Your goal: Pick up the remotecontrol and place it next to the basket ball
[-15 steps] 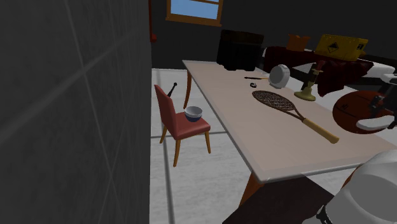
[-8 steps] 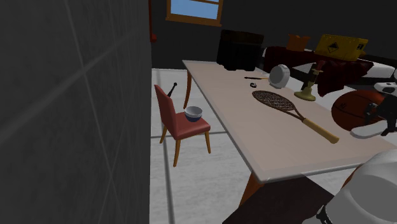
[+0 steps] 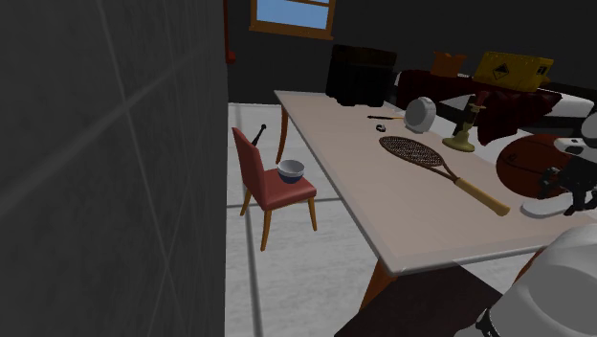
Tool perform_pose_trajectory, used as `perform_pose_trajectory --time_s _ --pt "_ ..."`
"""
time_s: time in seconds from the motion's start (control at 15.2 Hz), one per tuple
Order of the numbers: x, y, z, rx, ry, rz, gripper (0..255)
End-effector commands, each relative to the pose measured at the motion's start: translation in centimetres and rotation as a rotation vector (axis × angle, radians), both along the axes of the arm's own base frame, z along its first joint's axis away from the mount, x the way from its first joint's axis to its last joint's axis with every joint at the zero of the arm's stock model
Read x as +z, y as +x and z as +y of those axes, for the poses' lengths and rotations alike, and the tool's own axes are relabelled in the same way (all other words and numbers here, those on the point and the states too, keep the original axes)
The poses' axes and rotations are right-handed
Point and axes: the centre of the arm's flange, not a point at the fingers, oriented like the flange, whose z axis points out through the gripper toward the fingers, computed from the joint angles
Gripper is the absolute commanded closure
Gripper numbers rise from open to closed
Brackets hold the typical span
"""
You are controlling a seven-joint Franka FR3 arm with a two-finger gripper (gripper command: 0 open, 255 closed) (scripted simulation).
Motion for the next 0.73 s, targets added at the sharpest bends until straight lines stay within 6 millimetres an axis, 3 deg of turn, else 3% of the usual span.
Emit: perform_pose_trajectory --time_s 0.0,0.53,0.66 --pt "-1.1 0.1 0.1 0.000 -0.001 0.000 255" --pt "-5.4 0.1 0.1 0.000 -0.001 0.000 255" --pt "-5.4 0.1 0.1 0.000 -0.001 0.000 255"
